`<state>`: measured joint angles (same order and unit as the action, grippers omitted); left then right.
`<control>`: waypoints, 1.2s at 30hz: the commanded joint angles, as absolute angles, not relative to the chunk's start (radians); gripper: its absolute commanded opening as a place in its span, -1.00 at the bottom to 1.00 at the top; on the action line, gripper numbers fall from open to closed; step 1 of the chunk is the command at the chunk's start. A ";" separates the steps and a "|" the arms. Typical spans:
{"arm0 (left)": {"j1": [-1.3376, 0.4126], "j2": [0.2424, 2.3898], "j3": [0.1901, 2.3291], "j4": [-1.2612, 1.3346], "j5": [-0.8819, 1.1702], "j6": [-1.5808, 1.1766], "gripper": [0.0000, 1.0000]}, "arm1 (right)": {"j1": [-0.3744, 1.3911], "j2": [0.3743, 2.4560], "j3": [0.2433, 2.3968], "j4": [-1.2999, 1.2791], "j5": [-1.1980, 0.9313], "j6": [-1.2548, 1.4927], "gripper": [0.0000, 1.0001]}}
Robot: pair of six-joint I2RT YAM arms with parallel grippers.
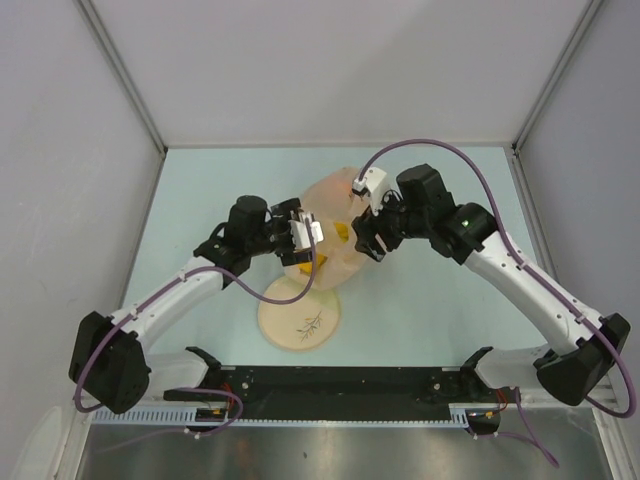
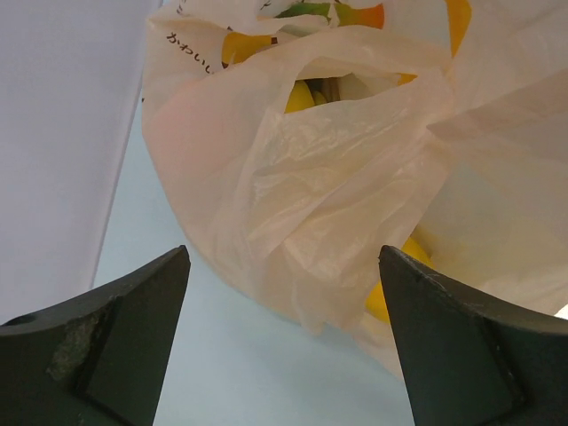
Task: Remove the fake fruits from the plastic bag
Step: Adjust the plastic bag at the center of the board.
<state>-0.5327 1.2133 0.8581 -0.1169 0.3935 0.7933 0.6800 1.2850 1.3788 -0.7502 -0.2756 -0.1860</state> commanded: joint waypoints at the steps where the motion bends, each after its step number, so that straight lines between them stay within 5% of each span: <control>1: -0.537 1.221 0.884 -0.089 0.488 1.009 0.85 | 0.695 1.302 1.376 -0.635 -0.210 -0.471 0.51; 9: -0.537 1.200 0.850 -0.143 0.592 1.117 0.84 | 0.710 1.374 1.365 -0.618 -0.386 -0.716 0.68; 14: -0.537 1.219 0.833 -0.124 0.626 1.150 0.82 | 0.716 1.397 1.332 -0.657 -0.468 -0.796 0.68; 17: -0.543 1.244 0.825 -0.095 0.620 1.178 0.65 | 0.723 1.414 1.301 -0.664 -0.465 -0.825 0.54; 21: -0.543 1.299 0.836 -0.028 0.577 1.143 -0.07 | 0.671 1.448 1.299 -0.649 -0.451 -0.790 -0.36; 22: -0.542 1.334 0.856 0.045 0.562 1.106 -0.45 | 0.651 1.453 1.299 -0.611 -0.448 -0.772 -0.52; 24: -0.526 1.390 0.908 0.089 0.514 0.968 -0.79 | 0.570 1.460 1.299 -0.539 -0.433 -0.709 -1.00; 25: -0.516 1.416 0.975 0.166 0.497 0.900 -1.00 | 0.539 1.466 1.301 -0.446 -0.427 -0.690 -1.00; 27: -0.476 1.524 1.076 0.212 0.460 0.676 -1.00 | 0.452 1.483 1.319 -0.350 -0.407 -0.652 -1.00; 31: -0.384 1.773 1.624 0.044 0.410 0.332 -1.00 | 0.333 1.644 1.513 -0.186 -0.377 -0.580 -1.00; 36: -0.325 2.009 2.143 -0.060 0.439 0.157 -1.00 | 0.238 1.871 2.023 -0.138 -0.325 -0.431 -1.00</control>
